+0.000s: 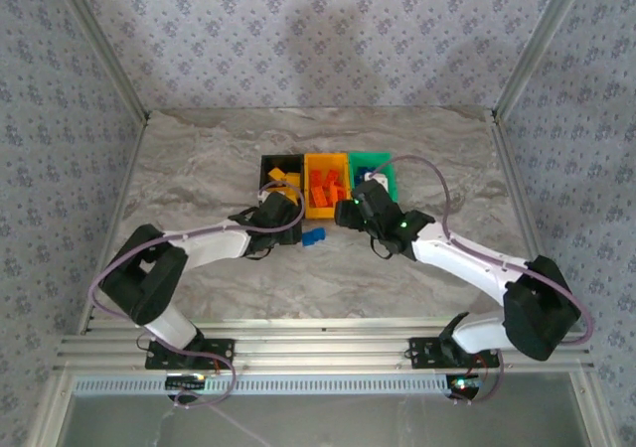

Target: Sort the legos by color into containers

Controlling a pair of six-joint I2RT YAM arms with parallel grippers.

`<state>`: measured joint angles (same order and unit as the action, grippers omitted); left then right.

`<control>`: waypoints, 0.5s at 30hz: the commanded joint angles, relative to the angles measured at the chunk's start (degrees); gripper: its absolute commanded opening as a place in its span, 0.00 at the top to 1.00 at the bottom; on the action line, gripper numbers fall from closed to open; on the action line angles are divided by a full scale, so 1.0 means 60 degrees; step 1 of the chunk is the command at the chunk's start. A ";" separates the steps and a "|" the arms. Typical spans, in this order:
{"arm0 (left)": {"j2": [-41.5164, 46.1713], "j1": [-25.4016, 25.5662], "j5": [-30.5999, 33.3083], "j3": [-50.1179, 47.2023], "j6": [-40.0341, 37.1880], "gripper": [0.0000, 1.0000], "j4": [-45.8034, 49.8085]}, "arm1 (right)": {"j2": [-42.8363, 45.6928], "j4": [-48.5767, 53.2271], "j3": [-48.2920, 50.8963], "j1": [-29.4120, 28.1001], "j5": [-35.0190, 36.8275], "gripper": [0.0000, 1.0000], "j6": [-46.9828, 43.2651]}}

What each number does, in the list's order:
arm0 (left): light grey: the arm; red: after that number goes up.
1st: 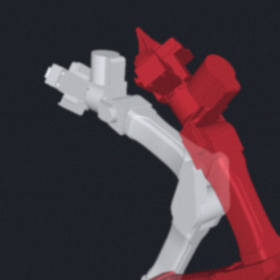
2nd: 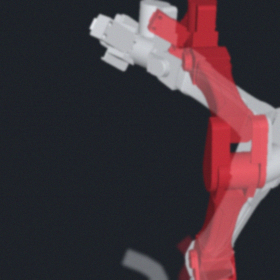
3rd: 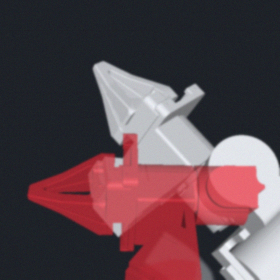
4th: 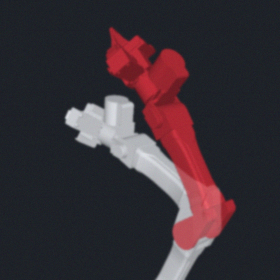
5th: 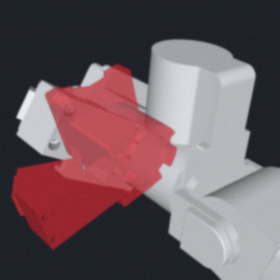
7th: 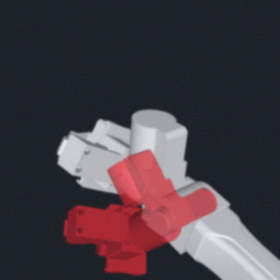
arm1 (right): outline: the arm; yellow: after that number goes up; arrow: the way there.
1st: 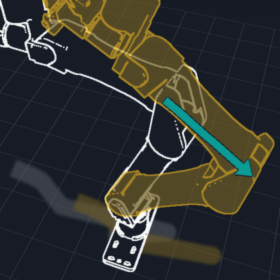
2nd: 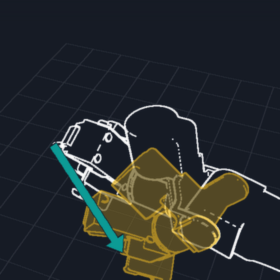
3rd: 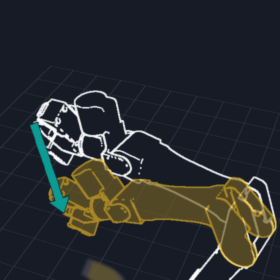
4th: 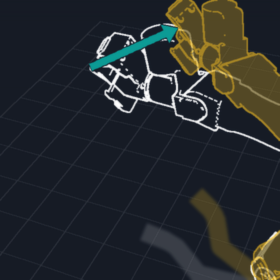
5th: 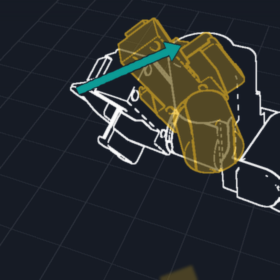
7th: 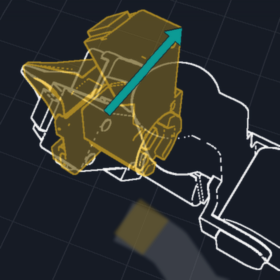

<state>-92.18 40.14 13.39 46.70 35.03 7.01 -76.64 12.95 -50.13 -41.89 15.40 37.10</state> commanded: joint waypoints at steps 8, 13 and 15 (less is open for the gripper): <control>-0.0668 0.0049 0.0374 0.0306 0.0003 0.56 -0.0259 | 0.0912 -0.0055 0.0589 0.0154 0.0338 0.21 0.0146; 0.0009 0.0202 0.0425 -0.0287 0.0150 0.70 -0.0302 | 0.0923 -0.0151 0.0764 0.0213 0.0305 0.21 0.0200; 0.0596 0.0363 0.0537 -0.0616 0.0263 0.73 -0.0166 | 0.0923 -0.0213 0.0846 0.0214 0.0277 0.21 0.0246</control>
<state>-93.54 41.04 15.11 45.01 35.59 5.39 -71.96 12.34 -46.19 -40.84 15.73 37.19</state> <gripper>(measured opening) 0.323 0.790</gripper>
